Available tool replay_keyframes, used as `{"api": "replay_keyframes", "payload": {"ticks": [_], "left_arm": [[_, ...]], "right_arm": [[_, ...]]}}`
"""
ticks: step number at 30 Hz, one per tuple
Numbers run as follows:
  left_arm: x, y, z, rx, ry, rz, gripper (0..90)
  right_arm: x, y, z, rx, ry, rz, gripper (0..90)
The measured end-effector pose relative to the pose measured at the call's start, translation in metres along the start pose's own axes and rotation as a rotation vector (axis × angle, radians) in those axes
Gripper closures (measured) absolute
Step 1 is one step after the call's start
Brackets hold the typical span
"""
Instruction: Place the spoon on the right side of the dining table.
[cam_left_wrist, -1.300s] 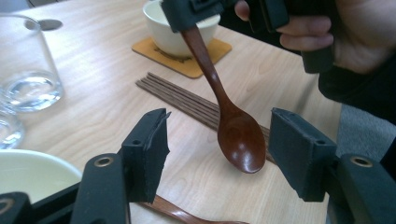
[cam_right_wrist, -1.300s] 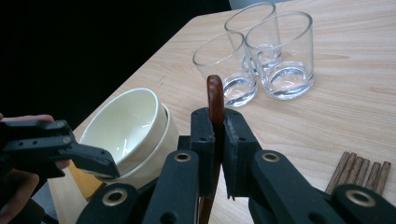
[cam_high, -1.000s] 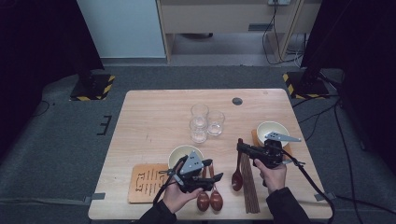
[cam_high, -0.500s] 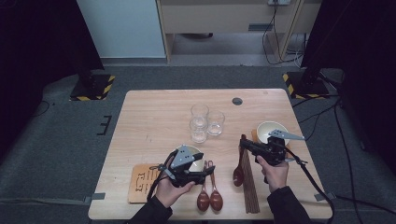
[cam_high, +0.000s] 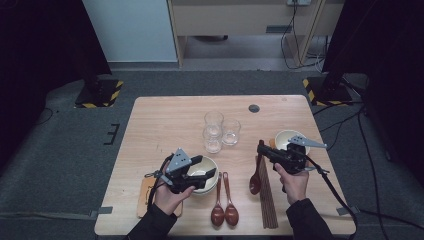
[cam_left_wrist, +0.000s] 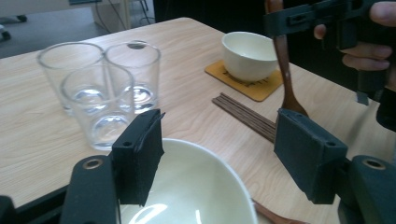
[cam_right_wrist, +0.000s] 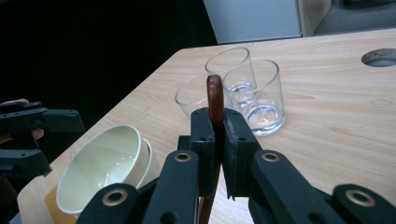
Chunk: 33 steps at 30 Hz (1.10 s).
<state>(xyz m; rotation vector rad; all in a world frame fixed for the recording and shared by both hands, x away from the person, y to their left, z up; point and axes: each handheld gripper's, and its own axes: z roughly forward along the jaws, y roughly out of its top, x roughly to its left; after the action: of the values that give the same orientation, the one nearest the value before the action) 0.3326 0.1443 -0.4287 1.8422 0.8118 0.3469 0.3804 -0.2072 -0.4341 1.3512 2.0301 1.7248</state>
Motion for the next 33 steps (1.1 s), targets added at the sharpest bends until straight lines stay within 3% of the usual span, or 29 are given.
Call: {"api": "replay_keyframes", "payload": {"ticks": [23,29,33], "left_arm": [[0.053,-0.017,-0.029,0.007,0.146,-0.06,28.1],[0.073,-0.026,-0.036,0.018,0.229,-0.076,27.0],[0.087,-0.033,-0.04,0.03,0.272,-0.109,25.6]], "right_arm": [[-0.002,0.016,0.002,-0.071,-0.034,-0.024,84.3],[-0.001,0.02,0.007,-0.074,-0.036,-0.03,84.3],[-0.001,0.021,0.01,-0.075,-0.043,-0.035,84.3]]}}
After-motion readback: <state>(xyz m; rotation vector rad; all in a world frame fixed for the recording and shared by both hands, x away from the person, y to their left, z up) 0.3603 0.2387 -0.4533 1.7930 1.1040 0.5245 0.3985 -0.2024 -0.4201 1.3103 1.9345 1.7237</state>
